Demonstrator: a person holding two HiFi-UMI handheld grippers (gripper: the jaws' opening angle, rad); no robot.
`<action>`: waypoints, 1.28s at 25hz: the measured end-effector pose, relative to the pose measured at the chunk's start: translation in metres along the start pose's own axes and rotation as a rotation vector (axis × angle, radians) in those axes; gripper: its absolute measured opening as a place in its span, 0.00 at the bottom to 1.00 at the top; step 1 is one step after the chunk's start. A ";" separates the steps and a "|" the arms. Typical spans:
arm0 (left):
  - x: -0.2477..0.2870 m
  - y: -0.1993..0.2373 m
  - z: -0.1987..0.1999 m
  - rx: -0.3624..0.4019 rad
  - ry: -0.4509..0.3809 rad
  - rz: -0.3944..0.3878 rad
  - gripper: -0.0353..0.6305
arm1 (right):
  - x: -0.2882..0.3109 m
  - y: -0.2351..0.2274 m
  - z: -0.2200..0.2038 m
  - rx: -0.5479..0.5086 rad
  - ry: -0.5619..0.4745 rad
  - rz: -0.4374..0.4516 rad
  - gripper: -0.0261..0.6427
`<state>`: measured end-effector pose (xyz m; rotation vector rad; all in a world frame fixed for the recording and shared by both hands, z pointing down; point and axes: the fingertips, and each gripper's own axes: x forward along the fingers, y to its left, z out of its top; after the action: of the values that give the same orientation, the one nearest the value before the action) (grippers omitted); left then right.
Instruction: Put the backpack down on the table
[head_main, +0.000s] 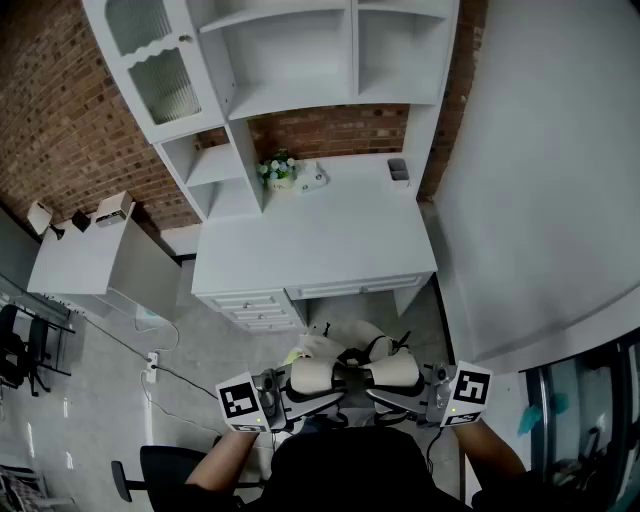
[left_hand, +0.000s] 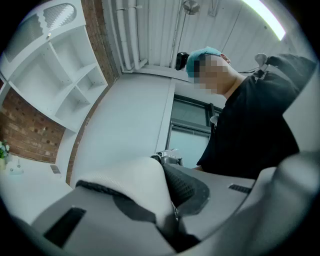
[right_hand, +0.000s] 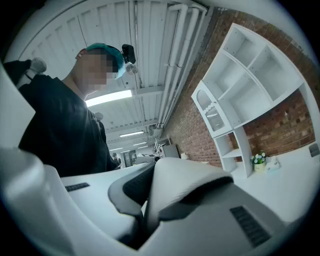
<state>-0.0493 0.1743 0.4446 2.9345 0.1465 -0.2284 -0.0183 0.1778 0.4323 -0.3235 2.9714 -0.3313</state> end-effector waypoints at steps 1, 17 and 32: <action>0.002 -0.001 0.000 0.008 0.003 0.000 0.13 | -0.002 0.002 0.001 -0.003 -0.002 0.002 0.09; 0.028 -0.018 -0.012 -0.018 0.024 0.063 0.13 | -0.031 0.011 -0.007 0.080 -0.024 0.001 0.10; 0.061 -0.019 -0.010 0.016 -0.011 0.160 0.13 | -0.059 0.013 0.006 0.046 0.009 0.074 0.10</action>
<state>0.0102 0.1996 0.4404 2.9412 -0.0923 -0.2217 0.0370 0.2019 0.4298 -0.2066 2.9700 -0.3922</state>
